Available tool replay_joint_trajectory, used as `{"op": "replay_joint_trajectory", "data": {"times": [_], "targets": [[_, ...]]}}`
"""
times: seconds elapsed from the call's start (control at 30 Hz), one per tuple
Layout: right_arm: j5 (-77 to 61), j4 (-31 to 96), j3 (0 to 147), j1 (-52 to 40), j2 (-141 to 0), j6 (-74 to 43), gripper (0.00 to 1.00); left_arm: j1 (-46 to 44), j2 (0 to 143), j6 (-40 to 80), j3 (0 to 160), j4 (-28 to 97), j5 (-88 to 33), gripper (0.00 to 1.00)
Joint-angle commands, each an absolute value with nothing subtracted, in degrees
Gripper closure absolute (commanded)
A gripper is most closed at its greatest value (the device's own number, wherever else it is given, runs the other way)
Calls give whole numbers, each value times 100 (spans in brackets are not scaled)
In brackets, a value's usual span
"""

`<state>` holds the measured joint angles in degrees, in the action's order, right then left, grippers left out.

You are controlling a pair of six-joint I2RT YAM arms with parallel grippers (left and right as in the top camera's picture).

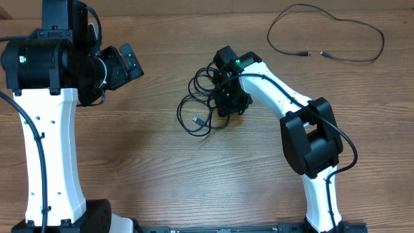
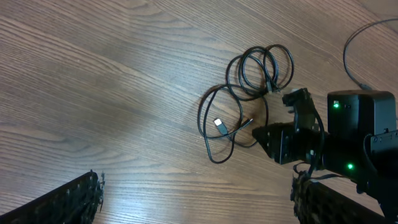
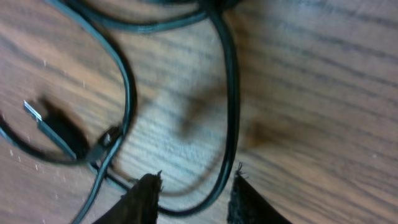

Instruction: Untangle cables

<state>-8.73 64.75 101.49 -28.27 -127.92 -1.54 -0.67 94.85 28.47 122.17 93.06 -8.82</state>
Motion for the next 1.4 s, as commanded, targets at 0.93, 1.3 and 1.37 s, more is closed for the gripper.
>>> {"op": "replay_joint_trajectory", "data": {"times": [0.93, 1.3, 1.37], "targets": [[-1258, 6919, 10768, -2842, -12783, -311, 96, -78, 9524, 2742, 12191, 9159, -707, 1], [-1903, 8187, 13478, -2842, -12427, 246, 96, -78, 9524, 2786, 12191, 9122, -965, 0], [-2307, 8337, 13876, -2842, -12379, 489, 96, -78, 9524, 2786, 12191, 9115, -1041, 0]]}}
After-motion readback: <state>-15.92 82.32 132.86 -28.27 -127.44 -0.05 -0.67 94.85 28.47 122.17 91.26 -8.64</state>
